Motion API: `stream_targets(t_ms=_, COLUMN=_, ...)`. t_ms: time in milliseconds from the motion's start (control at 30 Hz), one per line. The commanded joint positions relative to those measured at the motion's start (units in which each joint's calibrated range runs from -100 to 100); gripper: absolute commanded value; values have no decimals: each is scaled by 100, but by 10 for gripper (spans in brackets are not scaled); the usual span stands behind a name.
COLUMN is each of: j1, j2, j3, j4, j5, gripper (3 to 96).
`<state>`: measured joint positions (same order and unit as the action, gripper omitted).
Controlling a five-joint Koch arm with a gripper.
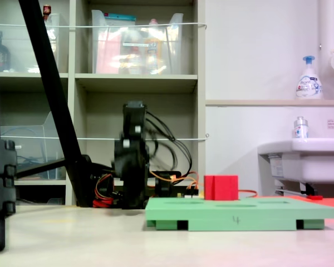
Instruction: Put the cross columnar block into the corresponding hole
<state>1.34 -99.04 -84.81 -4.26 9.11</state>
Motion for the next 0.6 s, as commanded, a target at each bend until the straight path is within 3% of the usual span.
stream_targets(t_ms=33, j1=39, j2=-96, j3=-1150, j4=1220, j5=-93, gripper=482)
stream_targets(t_ms=600, j1=78, j2=-96, j3=-1519, j4=305, j5=-83, gripper=493)
